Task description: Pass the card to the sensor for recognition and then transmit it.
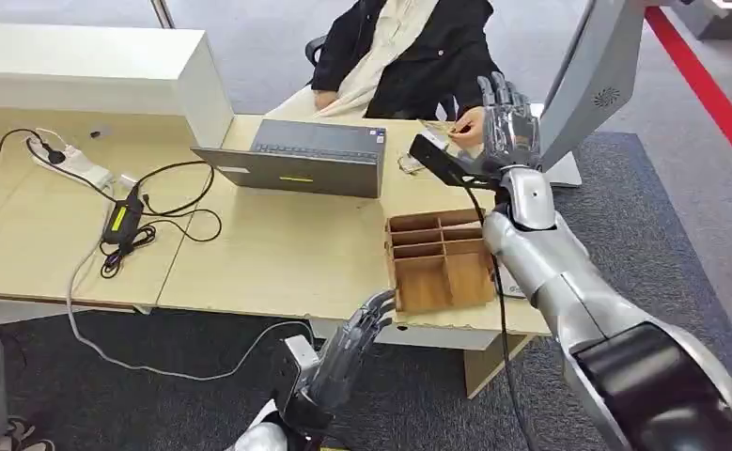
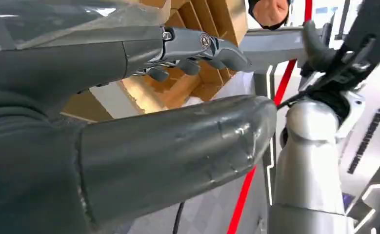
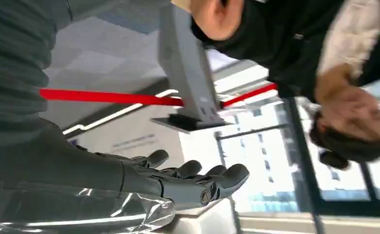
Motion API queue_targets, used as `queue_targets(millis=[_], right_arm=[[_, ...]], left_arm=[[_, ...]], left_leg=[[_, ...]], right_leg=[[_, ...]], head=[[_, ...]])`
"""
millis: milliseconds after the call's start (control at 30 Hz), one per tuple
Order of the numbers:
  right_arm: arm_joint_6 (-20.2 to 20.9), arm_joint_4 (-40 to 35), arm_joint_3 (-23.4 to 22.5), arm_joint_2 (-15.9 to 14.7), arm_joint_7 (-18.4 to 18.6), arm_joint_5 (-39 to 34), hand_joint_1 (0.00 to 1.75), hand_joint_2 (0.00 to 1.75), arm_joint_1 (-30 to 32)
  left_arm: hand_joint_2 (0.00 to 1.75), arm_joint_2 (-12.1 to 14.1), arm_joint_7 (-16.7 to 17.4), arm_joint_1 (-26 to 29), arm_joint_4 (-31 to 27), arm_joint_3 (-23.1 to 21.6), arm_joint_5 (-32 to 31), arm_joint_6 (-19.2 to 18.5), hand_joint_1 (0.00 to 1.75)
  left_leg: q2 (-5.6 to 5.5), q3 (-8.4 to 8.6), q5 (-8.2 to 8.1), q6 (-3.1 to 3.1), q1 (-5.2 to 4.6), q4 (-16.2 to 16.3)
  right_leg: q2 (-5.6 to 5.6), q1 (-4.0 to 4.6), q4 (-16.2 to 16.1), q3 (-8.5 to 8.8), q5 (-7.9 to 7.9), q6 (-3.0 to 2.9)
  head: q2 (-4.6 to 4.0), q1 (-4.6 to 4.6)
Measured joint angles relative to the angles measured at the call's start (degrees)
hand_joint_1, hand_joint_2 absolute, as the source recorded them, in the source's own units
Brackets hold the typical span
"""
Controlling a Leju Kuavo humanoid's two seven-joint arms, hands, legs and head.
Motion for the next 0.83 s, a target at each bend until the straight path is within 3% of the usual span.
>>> queue_targets(millis=[133, 233, 300, 567, 833], right_arm=[[-0.3, -7.6, -7.9, 2.5, -12.0, 0.4, 0.00, 1.75, 4.2], [-0.4, -14.9, -13.6, 5.2, -23.0, -9.8, 0.00, 1.75, 8.8], [-0.5, -20.4, -16.3, 6.7, -27.2, -17.2, 0.00, 1.75, 13.4], [-0.5, -43.1, -21.8, 9.0, -31.5, -36.9, 0.00, 1.75, 31.0], [-0.5, -56.5, -23.8, 8.9, -31.7, -41.4, 0.00, 1.75, 43.4]], left_arm=[[0.00, 0.0, 0.9, 0.6, -0.1, 0.1, -1.1, 1.6, 0.00], [0.00, 0.3, 2.1, 1.5, -1.0, 0.6, -2.6, 3.1, 0.00], [0.00, 0.5, 2.8, 2.0, -1.7, 1.0, -3.5, 3.7, 0.00], [0.00, 1.8, 4.2, 4.4, -5.0, 2.6, -5.1, 5.6, 0.00], [0.00, 2.6, 4.9, 6.1, -8.1, 3.5, -5.9, 5.6, 0.00]], left_leg=[[-0.03, -0.01, 0.01, -0.01, 0.03, 0.0], [-0.06, 0.03, 0.01, -0.03, 0.14, 0.0], [-0.10, 0.05, 0.00, -0.04, 0.14, 0.0], [-0.06, 0.12, -0.04, -0.05, 0.12, 0.0], [-0.03, 0.13, -0.06, -0.05, 0.12, 0.0]], right_leg=[[-0.03, 0.03, 0.0, 0.00, -0.02, -0.01], [-0.07, 0.14, 0.0, 0.10, -0.05, -0.04], [-0.07, 0.13, 0.0, 0.11, -0.06, -0.04], [-0.06, 0.12, 0.0, 0.13, -0.08, -0.04], [-0.04, 0.12, 0.0, 0.13, -0.09, -0.05]], head=[[0.00, -0.04], [0.00, 0.00], [0.00, -0.04], [0.00, -0.02], [0.00, -0.04]])
